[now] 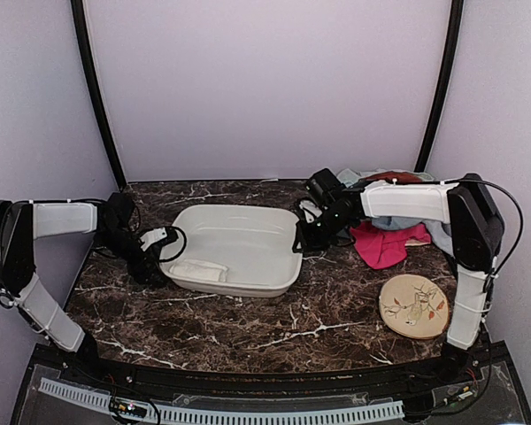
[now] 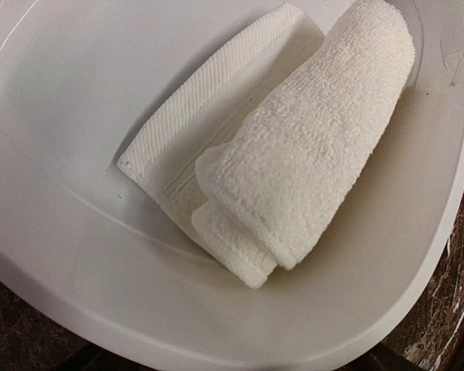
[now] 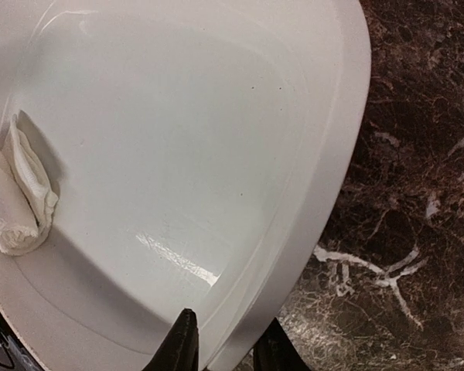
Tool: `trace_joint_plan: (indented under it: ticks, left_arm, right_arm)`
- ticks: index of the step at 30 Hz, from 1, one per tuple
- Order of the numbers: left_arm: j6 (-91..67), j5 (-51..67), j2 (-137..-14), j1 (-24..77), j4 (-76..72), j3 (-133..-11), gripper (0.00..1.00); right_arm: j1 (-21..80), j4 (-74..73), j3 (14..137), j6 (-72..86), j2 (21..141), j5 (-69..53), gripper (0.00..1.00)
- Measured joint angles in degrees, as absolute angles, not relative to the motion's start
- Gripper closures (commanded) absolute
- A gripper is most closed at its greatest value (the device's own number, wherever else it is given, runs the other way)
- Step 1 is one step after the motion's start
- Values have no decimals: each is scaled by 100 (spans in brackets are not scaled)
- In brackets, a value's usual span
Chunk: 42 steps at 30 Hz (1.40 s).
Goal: Roll the towels
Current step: Move the bin to the corner of the board.
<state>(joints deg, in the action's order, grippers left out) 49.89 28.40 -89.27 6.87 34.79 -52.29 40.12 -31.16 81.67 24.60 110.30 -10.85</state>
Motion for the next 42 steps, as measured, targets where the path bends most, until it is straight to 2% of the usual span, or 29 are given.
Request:
trace_joint_plan:
  ticks: [17, 26, 30, 31, 32, 33, 39, 42]
  left_arm:
    - [4519, 2888, -10803, 709, 3159, -7205, 19]
    - [4368, 2840, -11915, 917, 3140, -8683, 18]
    - [4309, 2777, -12105, 1000, 3131, -8938, 15]
    - [4300, 2749, -12108, 1017, 3135, -8943, 12]
    - [4303, 2720, -12108, 1022, 3135, -8943, 6]
    - [4285, 2668, -12108, 1026, 3135, -8943, 1]
    - [4274, 2270, -12070, 998, 3129, -8903, 1]
    - [4259, 2099, -11778, 893, 3135, -8670, 1]
  right_arm:
    - [3170, -3479, 10798, 2014, 12873, -1055, 76]
    - [2746, -3645, 12062, 1778, 13716, -1031, 69]
    - [2676, -3629, 12296, 1732, 13950, -1046, 58]
    - [2672, -3605, 12307, 1706, 13998, -1052, 47]
    - [2672, -3601, 12307, 1702, 14011, -1050, 19]
    - [2672, -3618, 12307, 1675, 14018, -1037, 2]
    - [2672, -3701, 12171, 1500, 13869, -491, 0]
    - [2661, -3691, 11410, 1463, 13139, 86, 0]
